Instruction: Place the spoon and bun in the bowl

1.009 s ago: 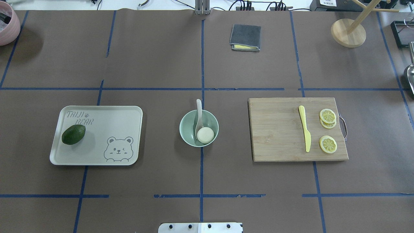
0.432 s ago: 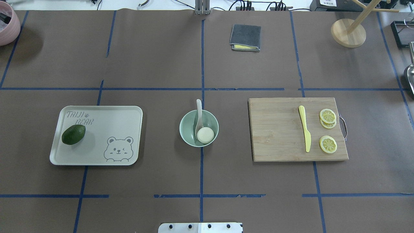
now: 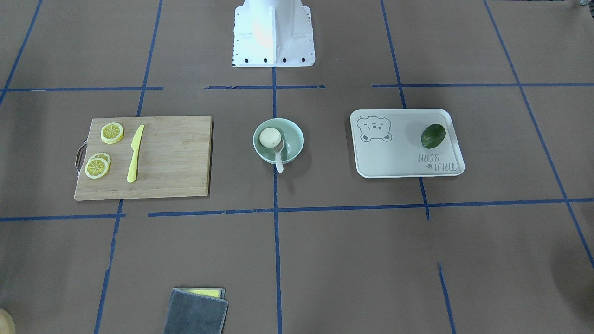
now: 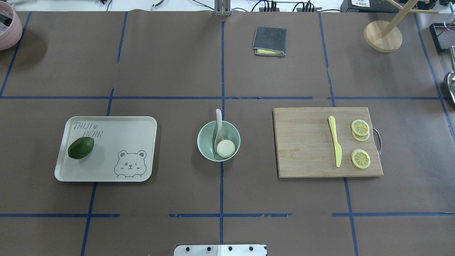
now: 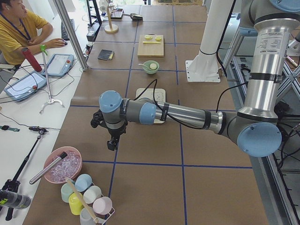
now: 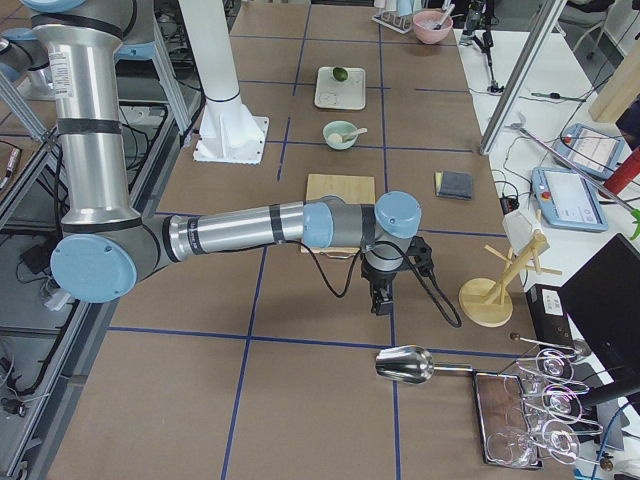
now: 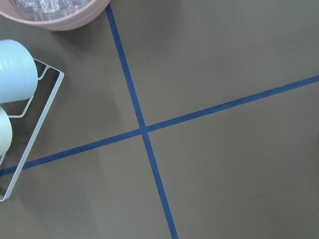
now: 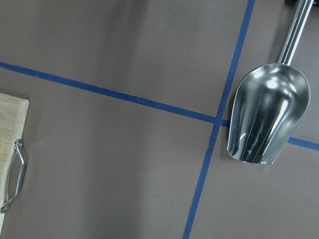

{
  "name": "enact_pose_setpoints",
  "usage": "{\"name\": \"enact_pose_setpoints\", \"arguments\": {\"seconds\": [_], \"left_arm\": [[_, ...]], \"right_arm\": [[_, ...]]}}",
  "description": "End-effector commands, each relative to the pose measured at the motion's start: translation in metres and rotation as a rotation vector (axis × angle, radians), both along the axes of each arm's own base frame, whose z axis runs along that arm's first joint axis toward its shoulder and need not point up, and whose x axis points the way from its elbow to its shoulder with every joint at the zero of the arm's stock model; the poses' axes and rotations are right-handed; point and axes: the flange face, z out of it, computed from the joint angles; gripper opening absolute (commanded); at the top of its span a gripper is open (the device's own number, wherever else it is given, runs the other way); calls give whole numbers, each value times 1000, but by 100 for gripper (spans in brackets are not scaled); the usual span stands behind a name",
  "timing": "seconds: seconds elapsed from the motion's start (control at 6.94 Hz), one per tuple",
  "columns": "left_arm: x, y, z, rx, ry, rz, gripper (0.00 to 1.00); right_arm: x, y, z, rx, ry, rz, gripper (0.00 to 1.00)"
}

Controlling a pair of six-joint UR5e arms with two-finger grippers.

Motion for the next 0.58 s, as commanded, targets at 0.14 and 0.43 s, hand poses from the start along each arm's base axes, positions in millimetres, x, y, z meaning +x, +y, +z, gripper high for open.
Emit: {"name": "enact_pose_setpoints", "arguments": {"seconds": [0.14, 0.43], "left_arm": [[1, 3, 17, -30, -3, 3, 100], [1, 3, 22, -41, -4, 2, 100]], "right_arm": [[1, -12, -8, 19, 7, 2, 100], [0, -10, -6, -1, -1, 17, 100]]}}
